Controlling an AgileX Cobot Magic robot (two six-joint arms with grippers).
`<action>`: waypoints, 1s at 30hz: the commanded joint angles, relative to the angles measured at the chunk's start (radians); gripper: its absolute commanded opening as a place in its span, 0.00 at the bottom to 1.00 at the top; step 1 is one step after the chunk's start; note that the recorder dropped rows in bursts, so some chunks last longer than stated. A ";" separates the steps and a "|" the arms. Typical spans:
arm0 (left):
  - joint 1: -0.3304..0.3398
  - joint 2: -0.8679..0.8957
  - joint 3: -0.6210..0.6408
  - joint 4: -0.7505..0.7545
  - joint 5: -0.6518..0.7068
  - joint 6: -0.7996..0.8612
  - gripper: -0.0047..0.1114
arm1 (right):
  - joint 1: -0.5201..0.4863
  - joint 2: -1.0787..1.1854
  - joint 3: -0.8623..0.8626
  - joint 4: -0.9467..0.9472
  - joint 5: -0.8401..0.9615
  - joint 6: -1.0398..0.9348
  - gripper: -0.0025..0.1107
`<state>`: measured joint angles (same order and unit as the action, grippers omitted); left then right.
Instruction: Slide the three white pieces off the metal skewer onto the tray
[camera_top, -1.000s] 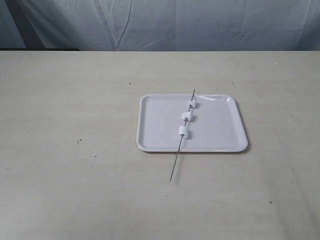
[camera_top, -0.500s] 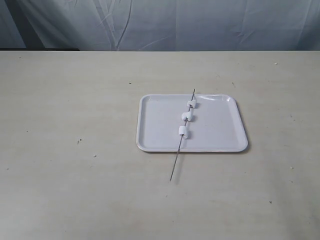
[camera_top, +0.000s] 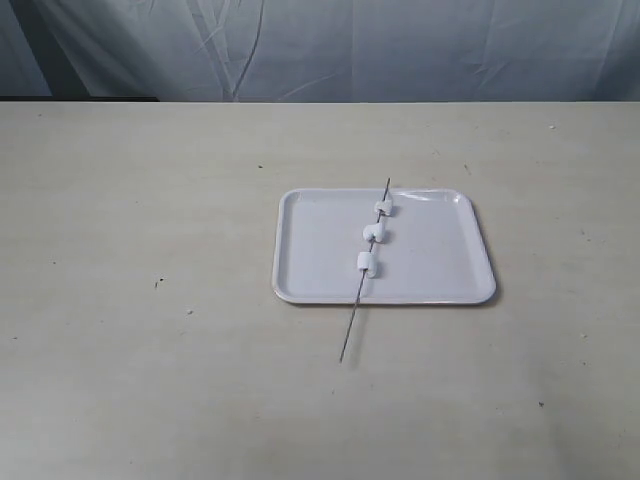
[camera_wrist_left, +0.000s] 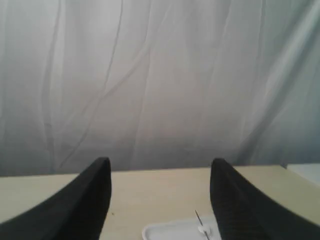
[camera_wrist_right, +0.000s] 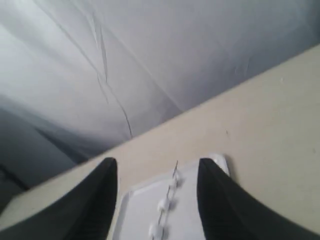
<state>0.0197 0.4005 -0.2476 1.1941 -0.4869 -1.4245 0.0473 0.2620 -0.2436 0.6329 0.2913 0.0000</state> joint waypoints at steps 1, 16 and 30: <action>-0.021 0.270 -0.132 0.318 -0.118 -0.279 0.52 | 0.046 0.247 -0.138 0.071 0.153 -0.199 0.44; -0.023 0.874 -0.300 0.550 -0.341 -0.533 0.52 | 0.222 1.145 -0.610 0.229 0.428 -0.289 0.44; -0.023 0.902 -0.302 0.382 -0.242 -0.448 0.52 | 0.492 1.541 -0.844 -0.026 0.388 0.040 0.44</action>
<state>0.0063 1.3000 -0.5462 1.5553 -0.7770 -1.8929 0.5207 1.7917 -1.0495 0.7193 0.6774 -0.0720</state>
